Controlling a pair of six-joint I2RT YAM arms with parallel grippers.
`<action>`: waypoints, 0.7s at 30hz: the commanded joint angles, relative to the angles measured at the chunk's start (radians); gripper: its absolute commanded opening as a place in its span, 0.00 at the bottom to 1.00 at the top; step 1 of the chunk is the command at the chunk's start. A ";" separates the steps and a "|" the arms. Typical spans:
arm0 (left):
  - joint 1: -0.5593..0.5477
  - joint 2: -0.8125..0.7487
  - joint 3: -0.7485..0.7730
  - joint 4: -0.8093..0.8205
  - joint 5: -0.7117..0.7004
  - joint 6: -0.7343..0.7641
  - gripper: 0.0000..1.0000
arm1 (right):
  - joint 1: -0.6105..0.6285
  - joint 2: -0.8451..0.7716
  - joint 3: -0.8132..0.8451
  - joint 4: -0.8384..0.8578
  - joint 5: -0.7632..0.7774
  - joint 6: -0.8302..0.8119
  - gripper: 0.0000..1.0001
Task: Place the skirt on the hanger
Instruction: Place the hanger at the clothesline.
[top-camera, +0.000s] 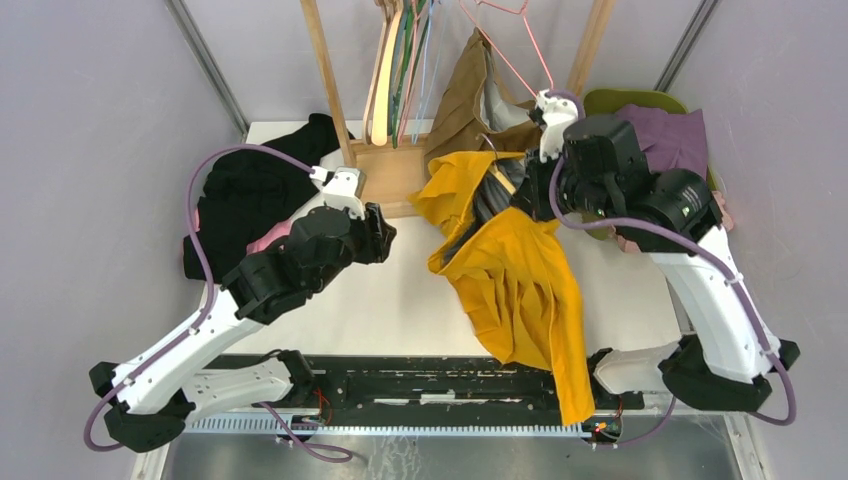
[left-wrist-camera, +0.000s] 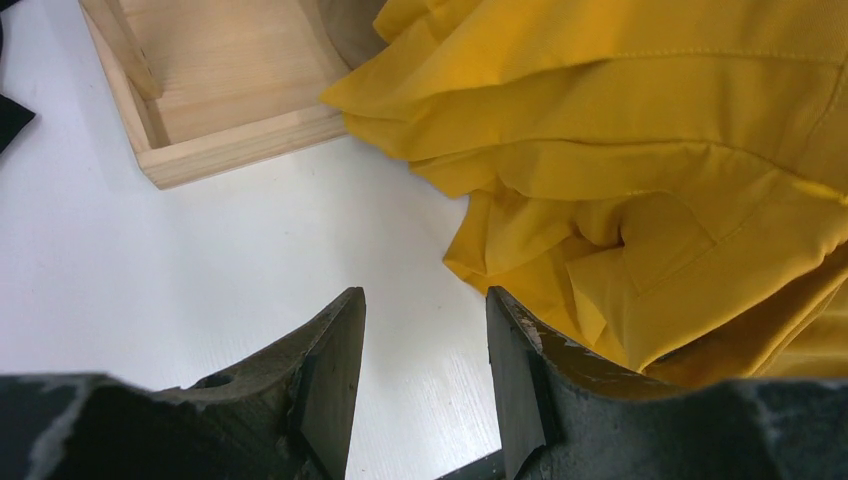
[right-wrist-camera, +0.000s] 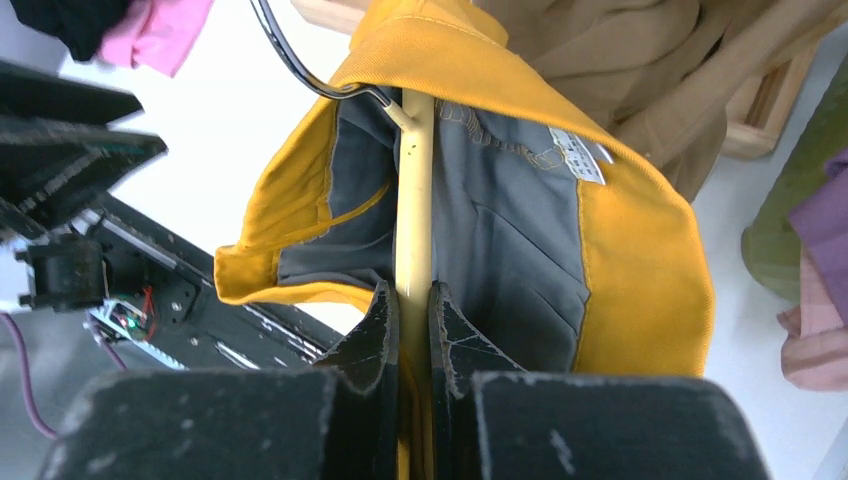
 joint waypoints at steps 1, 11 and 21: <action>0.005 -0.024 0.023 0.015 -0.007 0.033 0.55 | -0.035 0.089 0.224 0.124 -0.019 0.002 0.01; 0.005 -0.135 0.038 -0.109 -0.012 0.023 0.56 | -0.192 0.399 0.667 0.086 -0.083 0.059 0.01; 0.005 -0.169 0.066 -0.210 -0.001 0.022 0.56 | -0.306 0.430 0.622 0.418 -0.147 0.123 0.01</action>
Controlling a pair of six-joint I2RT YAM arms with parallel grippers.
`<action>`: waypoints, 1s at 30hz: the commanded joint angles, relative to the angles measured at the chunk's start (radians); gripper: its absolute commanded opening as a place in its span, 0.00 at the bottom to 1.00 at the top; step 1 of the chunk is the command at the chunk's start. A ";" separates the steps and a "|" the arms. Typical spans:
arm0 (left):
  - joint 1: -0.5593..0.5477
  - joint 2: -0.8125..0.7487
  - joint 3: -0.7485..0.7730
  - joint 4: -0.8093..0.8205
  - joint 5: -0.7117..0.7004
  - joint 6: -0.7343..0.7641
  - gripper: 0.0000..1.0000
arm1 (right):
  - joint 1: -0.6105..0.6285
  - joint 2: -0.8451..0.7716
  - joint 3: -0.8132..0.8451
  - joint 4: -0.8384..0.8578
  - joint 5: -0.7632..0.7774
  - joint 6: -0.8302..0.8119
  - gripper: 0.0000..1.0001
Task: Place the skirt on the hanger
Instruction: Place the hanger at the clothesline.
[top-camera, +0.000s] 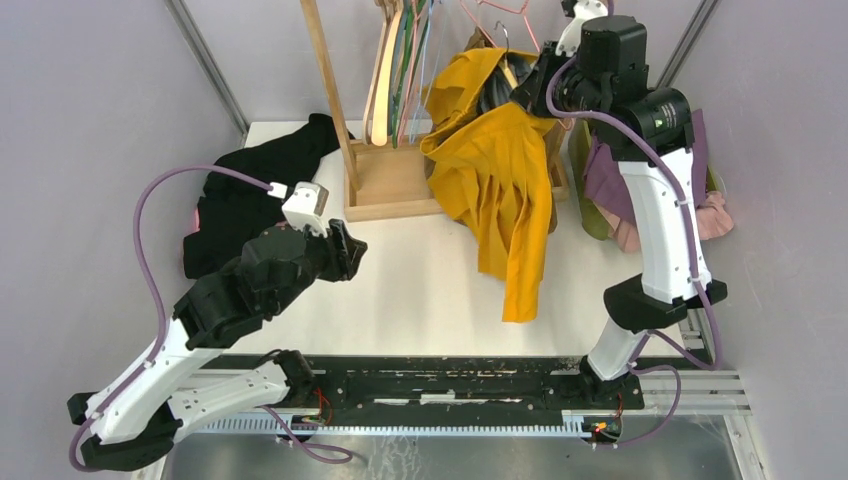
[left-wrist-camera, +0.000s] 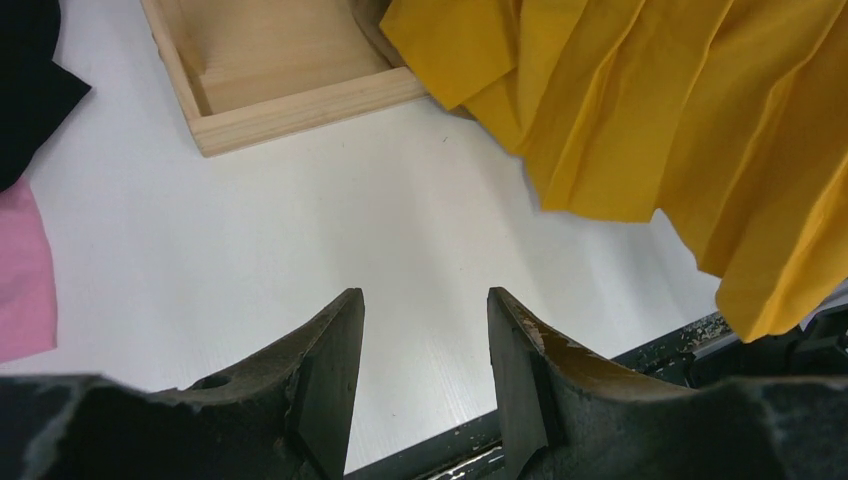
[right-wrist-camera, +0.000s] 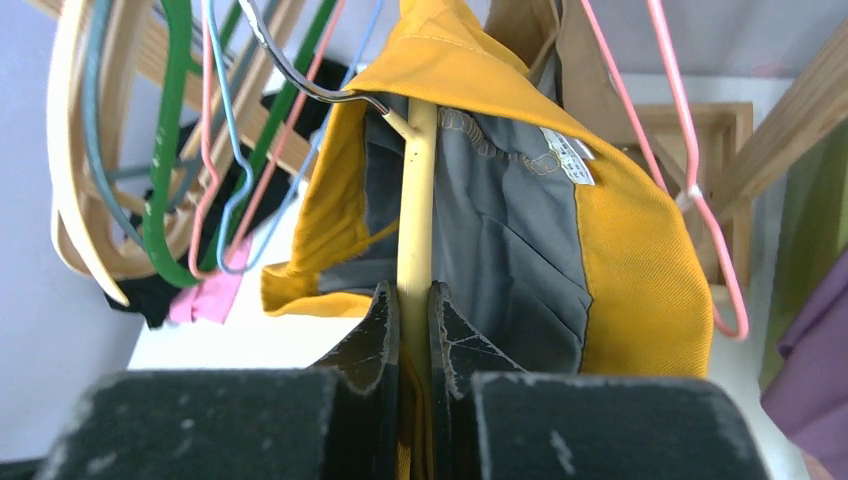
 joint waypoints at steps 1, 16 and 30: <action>0.004 -0.004 0.053 -0.043 -0.004 0.024 0.56 | -0.020 -0.039 -0.012 0.391 -0.048 0.045 0.01; 0.005 0.070 0.017 -0.005 0.030 0.038 0.56 | -0.042 0.044 -0.033 0.736 -0.002 0.091 0.01; 0.005 0.101 -0.005 -0.001 0.044 0.045 0.56 | -0.064 0.090 -0.107 0.958 0.057 0.173 0.01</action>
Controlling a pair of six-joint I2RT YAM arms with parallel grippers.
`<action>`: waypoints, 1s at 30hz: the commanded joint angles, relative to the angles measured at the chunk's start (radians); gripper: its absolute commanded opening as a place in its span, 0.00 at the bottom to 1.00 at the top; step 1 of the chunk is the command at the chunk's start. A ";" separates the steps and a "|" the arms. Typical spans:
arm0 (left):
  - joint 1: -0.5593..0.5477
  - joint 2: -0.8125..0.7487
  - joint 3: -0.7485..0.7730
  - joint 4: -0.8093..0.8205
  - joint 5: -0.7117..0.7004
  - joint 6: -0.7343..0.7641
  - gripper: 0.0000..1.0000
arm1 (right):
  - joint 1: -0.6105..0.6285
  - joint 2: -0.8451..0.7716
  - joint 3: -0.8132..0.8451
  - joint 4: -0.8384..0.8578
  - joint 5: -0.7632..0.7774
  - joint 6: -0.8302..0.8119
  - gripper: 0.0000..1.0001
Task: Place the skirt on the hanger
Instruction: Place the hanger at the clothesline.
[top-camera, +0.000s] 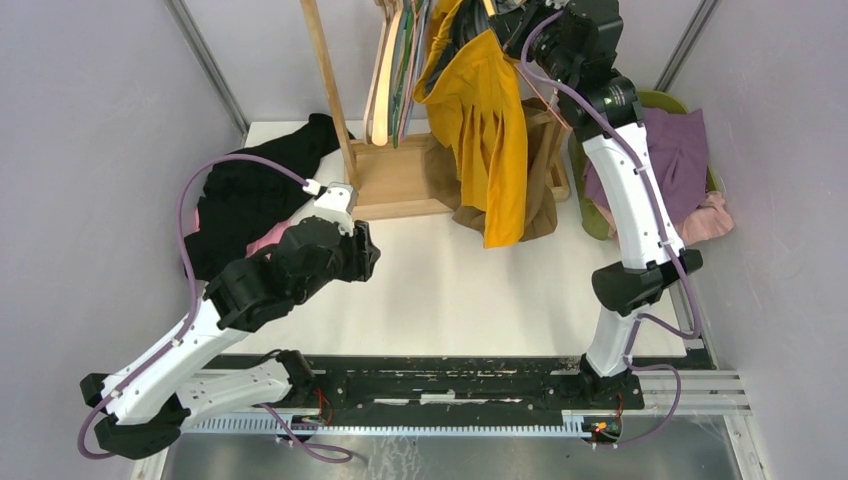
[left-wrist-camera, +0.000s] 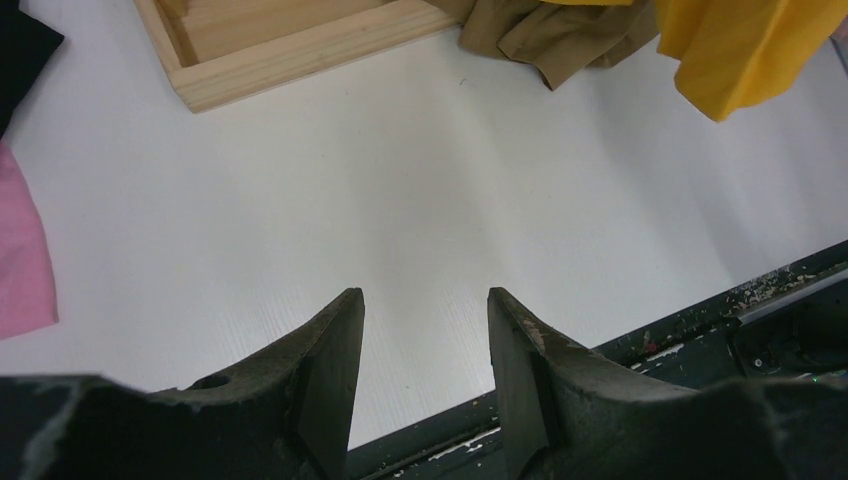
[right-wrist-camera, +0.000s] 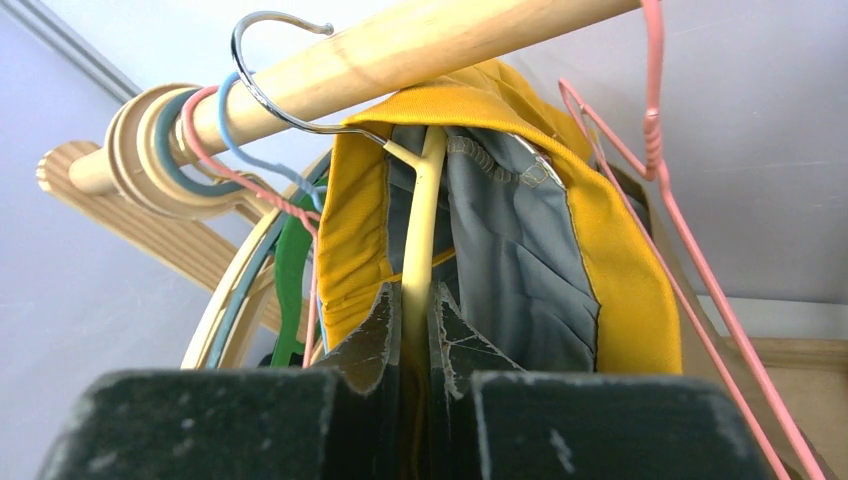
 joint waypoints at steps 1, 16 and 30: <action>0.004 0.000 -0.001 0.042 0.013 0.045 0.56 | -0.018 -0.020 -0.010 0.297 0.055 0.049 0.01; 0.005 0.000 -0.044 0.073 0.029 0.028 0.56 | -0.040 -0.072 -0.235 0.350 0.004 0.102 0.03; 0.005 0.015 -0.055 0.108 0.035 0.027 0.56 | -0.040 -0.169 -0.323 0.282 -0.063 0.060 0.52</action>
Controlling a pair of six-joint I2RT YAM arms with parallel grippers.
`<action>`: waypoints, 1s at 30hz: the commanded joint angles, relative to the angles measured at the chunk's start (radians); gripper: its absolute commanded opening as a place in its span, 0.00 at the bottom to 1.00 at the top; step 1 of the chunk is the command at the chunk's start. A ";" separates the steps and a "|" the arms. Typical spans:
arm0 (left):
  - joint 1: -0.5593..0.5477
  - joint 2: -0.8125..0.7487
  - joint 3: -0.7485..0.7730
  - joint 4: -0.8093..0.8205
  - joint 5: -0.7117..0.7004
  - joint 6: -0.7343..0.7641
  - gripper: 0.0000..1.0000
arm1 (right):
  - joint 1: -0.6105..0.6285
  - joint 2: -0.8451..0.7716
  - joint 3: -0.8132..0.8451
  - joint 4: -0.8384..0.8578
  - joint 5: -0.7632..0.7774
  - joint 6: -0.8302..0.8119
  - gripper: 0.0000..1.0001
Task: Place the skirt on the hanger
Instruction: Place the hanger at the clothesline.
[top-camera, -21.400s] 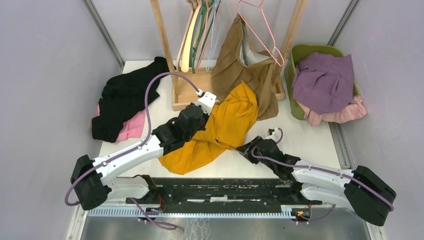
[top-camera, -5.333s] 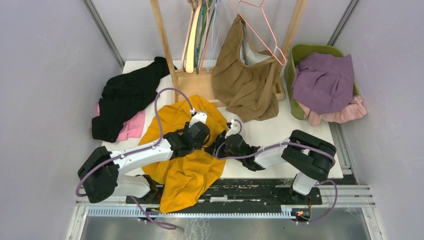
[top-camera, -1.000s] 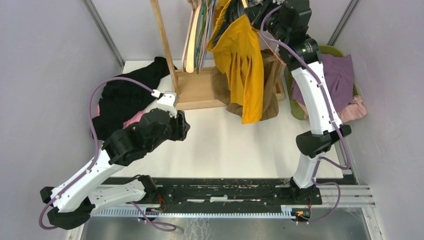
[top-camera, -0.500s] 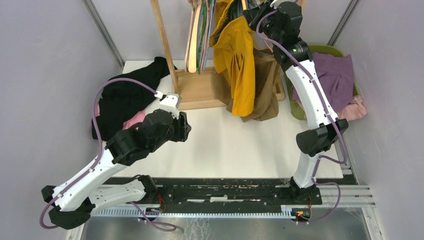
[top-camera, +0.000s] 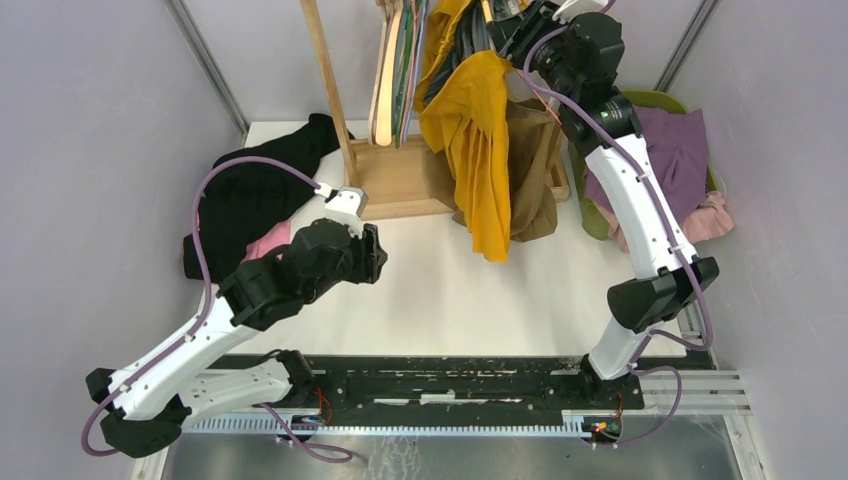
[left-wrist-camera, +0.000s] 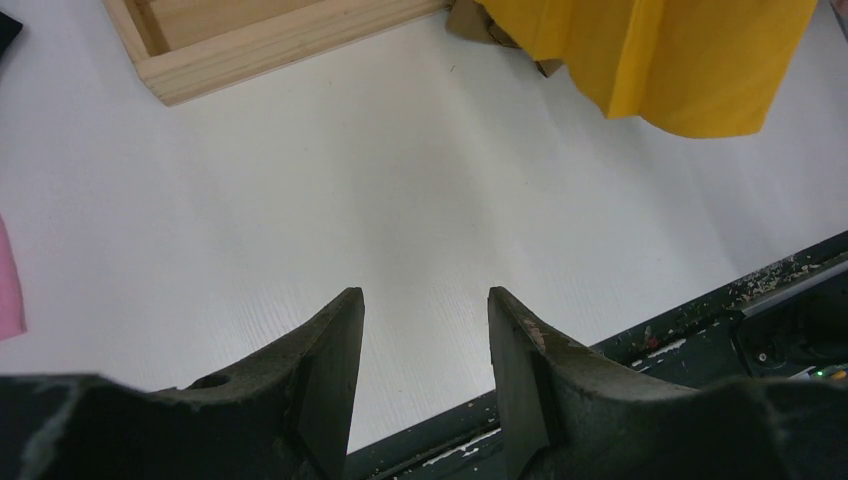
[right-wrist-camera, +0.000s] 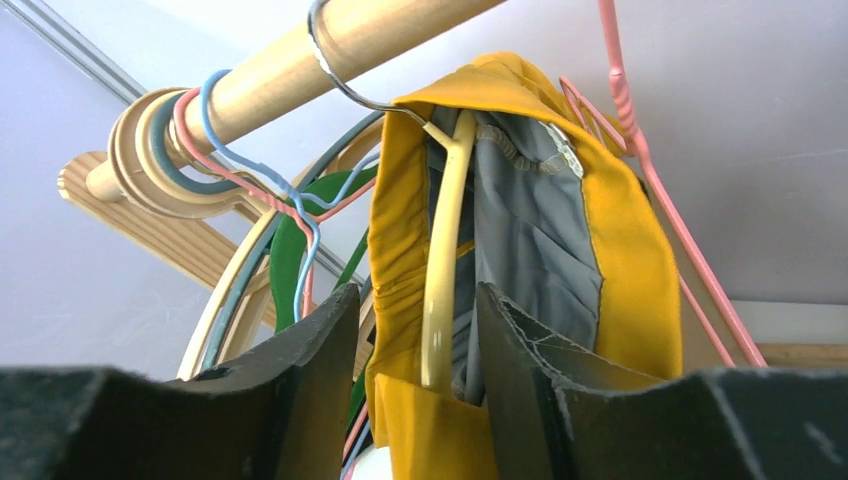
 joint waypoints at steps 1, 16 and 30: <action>0.004 0.001 0.006 0.047 0.006 0.028 0.56 | -0.007 -0.046 0.031 0.014 -0.030 -0.026 0.53; 0.004 0.025 0.000 0.074 0.006 0.031 0.57 | -0.008 -0.109 0.125 -0.060 -0.066 -0.066 0.61; 0.005 0.048 0.012 0.165 -0.057 0.041 0.99 | -0.006 -0.308 -0.007 -0.281 -0.117 -0.181 1.00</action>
